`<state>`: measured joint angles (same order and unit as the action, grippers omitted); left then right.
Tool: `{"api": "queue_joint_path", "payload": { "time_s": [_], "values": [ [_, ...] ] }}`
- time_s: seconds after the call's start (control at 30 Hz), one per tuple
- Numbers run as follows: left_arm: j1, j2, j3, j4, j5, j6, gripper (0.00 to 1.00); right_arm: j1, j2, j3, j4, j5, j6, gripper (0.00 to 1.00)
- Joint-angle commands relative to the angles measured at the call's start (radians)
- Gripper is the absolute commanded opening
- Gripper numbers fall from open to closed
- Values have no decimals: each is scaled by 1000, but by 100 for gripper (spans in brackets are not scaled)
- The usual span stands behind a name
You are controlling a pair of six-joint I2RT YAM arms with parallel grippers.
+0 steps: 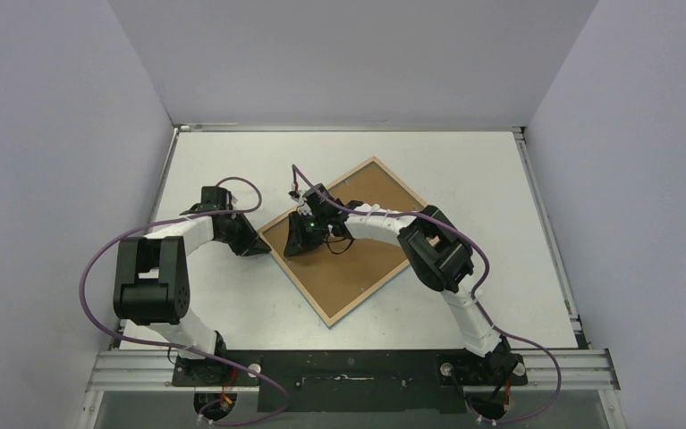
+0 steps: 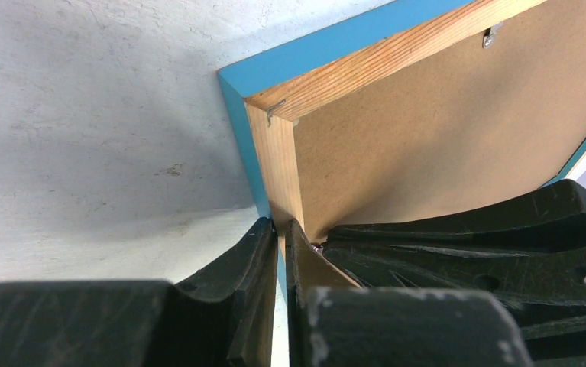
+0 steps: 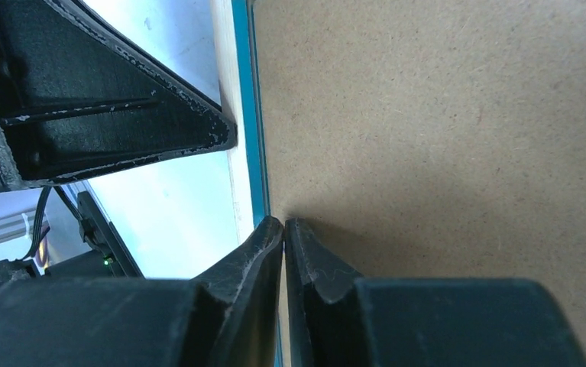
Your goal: Put the photo into the frame
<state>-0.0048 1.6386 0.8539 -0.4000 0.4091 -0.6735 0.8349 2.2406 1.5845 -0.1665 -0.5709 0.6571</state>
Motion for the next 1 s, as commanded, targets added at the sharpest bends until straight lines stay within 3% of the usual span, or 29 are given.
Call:
{"api": "queue_joint_path", "payload": {
  "time_s": [0.0,0.53,0.97],
  "values": [
    [-3,38,7,-4,-43,17,5,19,53,-38,8,-8,-38,9],
    [-3,65,20,-1,-26,24,5,31,87,-8,-78,-50,-141,0],
    [-3,111,64,1,-23,38,5,23,119,62,-275,-272,-388,0]
  ]
}}
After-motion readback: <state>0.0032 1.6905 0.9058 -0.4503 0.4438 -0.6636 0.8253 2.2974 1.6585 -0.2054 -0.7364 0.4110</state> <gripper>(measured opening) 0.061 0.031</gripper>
